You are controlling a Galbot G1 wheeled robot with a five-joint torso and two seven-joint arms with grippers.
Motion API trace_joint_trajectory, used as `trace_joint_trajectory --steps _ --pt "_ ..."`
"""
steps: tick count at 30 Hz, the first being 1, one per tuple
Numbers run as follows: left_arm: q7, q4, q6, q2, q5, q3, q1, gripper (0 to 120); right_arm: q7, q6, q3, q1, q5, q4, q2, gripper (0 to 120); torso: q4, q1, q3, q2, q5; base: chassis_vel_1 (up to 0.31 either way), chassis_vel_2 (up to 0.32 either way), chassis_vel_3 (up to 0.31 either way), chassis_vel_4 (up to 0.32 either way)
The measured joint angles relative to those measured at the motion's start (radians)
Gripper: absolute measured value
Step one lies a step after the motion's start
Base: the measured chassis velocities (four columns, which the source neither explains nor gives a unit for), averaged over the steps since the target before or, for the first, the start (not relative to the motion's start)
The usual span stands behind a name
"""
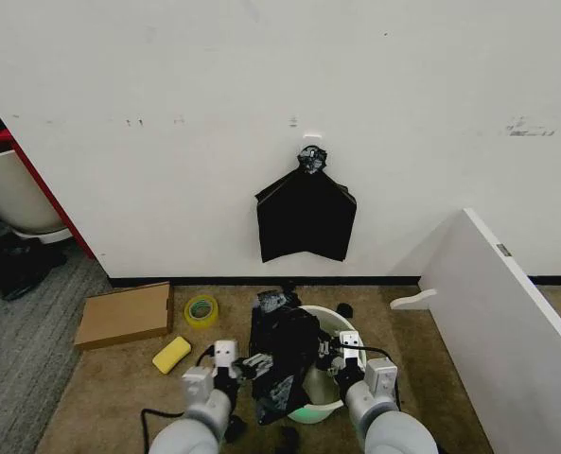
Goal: Place the garbage bag over the trash bin.
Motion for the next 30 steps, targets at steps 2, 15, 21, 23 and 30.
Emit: trace_joint_trajectory --steps 2,15,21,23,30 --pt "-0.023 0.011 0.043 -0.006 -0.035 0.016 -0.032 100 -0.007 0.001 0.003 0.001 -0.012 -0.008 -0.002 0 0.0001 0.000 0.000 0.000 0.0001 0.000 0.000 0.000 0.000" --pt "-0.124 0.081 0.143 -0.069 -0.140 0.067 -0.131 100 -0.024 0.003 0.014 0.007 -0.038 -0.021 -0.008 0 0.0000 0.000 0.000 0.000 0.0000 0.000 0.000 0.000 0.000" --pt "-0.157 0.110 0.147 -0.086 -0.169 0.063 -0.147 98 -0.026 0.005 0.014 0.006 -0.046 -0.021 -0.002 0 0.0001 0.000 0.000 0.000 0.0000 0.000 0.000 0.000 0.000" --pt "-0.161 0.122 0.148 -0.092 -0.175 0.061 -0.153 96 -0.026 0.006 0.014 0.005 -0.047 -0.021 -0.001 0 0.0001 0.000 0.000 0.000 0.0000 0.000 0.000 0.000 0.000" --pt "-0.166 0.176 0.170 -0.125 -0.174 0.060 -0.165 78 -0.026 0.008 0.013 -0.001 -0.054 -0.014 0.004 0 0.0001 0.000 0.000 0.000 0.0000 0.000 0.000 0.000 0.000"
